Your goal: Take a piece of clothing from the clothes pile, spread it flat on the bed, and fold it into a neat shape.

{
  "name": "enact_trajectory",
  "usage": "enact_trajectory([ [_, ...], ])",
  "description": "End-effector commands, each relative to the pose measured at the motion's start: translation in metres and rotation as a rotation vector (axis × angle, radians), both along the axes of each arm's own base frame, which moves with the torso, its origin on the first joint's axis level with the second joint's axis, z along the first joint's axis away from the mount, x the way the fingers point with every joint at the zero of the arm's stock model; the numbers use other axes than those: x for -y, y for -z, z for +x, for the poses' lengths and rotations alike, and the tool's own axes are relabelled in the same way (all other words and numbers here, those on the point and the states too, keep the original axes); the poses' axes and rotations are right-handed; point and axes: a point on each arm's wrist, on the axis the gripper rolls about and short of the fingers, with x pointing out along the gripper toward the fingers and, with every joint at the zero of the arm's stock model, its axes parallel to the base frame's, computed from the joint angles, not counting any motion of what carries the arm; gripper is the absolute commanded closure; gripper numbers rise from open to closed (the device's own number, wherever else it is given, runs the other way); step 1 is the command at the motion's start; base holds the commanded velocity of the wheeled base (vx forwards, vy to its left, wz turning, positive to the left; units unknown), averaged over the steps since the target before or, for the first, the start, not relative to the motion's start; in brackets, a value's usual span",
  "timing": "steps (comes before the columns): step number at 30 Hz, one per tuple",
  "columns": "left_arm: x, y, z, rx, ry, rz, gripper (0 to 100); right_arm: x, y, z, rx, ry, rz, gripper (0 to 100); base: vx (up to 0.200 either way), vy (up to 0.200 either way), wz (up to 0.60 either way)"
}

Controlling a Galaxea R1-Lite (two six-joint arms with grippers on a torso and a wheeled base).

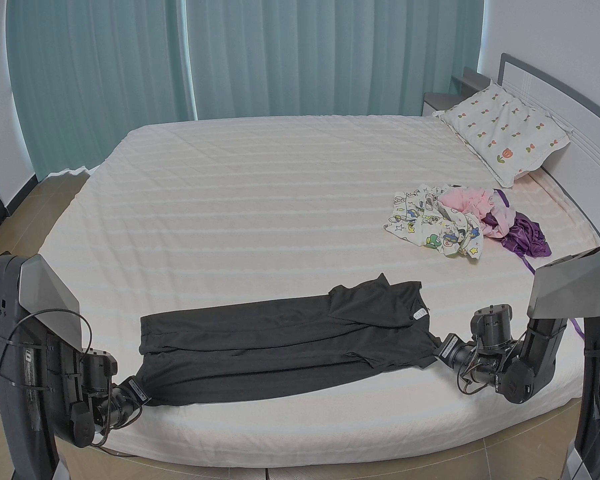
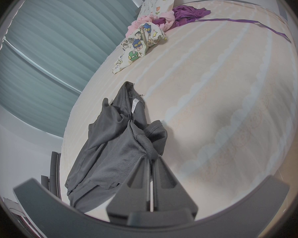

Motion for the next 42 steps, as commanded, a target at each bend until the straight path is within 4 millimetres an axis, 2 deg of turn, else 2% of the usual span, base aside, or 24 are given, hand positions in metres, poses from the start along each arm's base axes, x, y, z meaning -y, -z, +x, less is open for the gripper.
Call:
enact_trajectory([
  [1, 0.000, -0.001, -0.003, -0.002, 0.004, 0.001, 100, -0.001, 0.001, -0.005, -0.015, -0.009, -0.004, 100, 0.000, 0.000, 0.00],
  [5, 0.000, 0.000, -0.004, -0.009, 0.014, 0.011, 100, -0.001, 0.001, -0.005, -0.018, -0.014, -0.004, 100, 0.000, 0.000, 0.00],
  [6, 0.000, 0.000, -0.004, -0.009, 0.015, 0.012, 0, -0.002, 0.001, -0.004, -0.017, -0.017, -0.003, 100, 0.000, 0.000, 0.00],
  [8, 0.000, -0.001, -0.003, -0.008, 0.015, 0.012, 0, -0.004, 0.003, -0.001, -0.009, -0.020, 0.000, 100, 0.000, 0.000, 0.00],
  [9, 0.000, -0.001, -0.003, -0.008, 0.015, 0.012, 0, -0.004, 0.003, 0.000, -0.009, -0.020, 0.000, 0, 0.000, 0.000, 0.00],
  [14, -0.004, -0.006, -0.002, 0.020, -0.003, 0.011, 0, -0.002, -0.002, -0.001, 0.006, -0.012, 0.003, 0, 0.000, 0.000, 0.00],
  [17, -0.010, -0.023, 0.001, 0.091, -0.029, 0.005, 0, 0.003, -0.018, 0.001, 0.051, 0.002, 0.014, 0, 0.000, 0.000, 0.00],
  [20, -0.019, -0.049, 0.004, 0.210, -0.036, -0.018, 0, 0.010, -0.037, 0.004, 0.105, 0.024, 0.028, 0, 0.000, 0.000, 0.00],
  [25, -0.021, -0.062, 0.012, 0.292, -0.023, -0.027, 0, 0.010, -0.045, 0.011, 0.147, 0.027, 0.039, 0, 0.000, 0.000, 0.00],
  [26, -0.021, -0.064, 0.024, 0.335, -0.018, -0.023, 0, 0.006, -0.047, 0.018, 0.166, 0.021, 0.044, 0, 0.000, 0.000, 0.00],
  [28, -0.022, -0.064, 0.031, 0.353, -0.019, -0.021, 0, 0.005, -0.047, 0.021, 0.175, 0.020, 0.047, 0, 0.000, 0.000, 0.00],
  [29, -0.022, -0.058, 0.043, 0.362, -0.013, -0.021, 0, 0.002, -0.049, 0.028, 0.187, 0.012, 0.049, 0, 0.000, 0.000, 0.00],
  [30, -0.022, -0.058, 0.043, 0.362, -0.013, -0.021, 0, 0.002, -0.049, 0.028, 0.187, 0.012, 0.049, 0, 0.000, 0.000, 0.00],
  [31, -0.022, -0.049, 0.057, 0.368, -0.002, -0.014, 0, -0.002, -0.051, 0.036, 0.186, -0.002, 0.051, 0, 0.000, 0.000, 0.00],
  [33, -0.020, -0.043, 0.067, 0.369, 0.019, 0.000, 0, -0.004, -0.054, 0.044, 0.186, -0.006, 0.054, 0, 0.000, 0.000, 0.00],
  [35, -0.017, -0.030, 0.085, 0.360, 0.052, 0.023, 0, -0.008, -0.052, 0.057, 0.173, -0.012, 0.055, 0, 0.000, 0.000, 0.00],
  [37, -0.017, -0.028, 0.096, 0.367, 0.057, 0.026, 0, -0.010, -0.048, 0.061, 0.169, -0.014, 0.056, 0, 0.000, 0.000, 0.00],
  [39, -0.017, -0.028, 0.099, 0.366, 0.057, 0.026, 0, -0.011, -0.045, 0.061, 0.162, -0.012, 0.060, 0, 0.000, 0.000, 0.00],
  [42, -0.016, -0.026, 0.099, 0.324, 0.078, 0.010, 0, -0.009, -0.028, 0.059, 0.125, 0.006, 0.065, 0, 0.000, 0.000, 0.00],
])
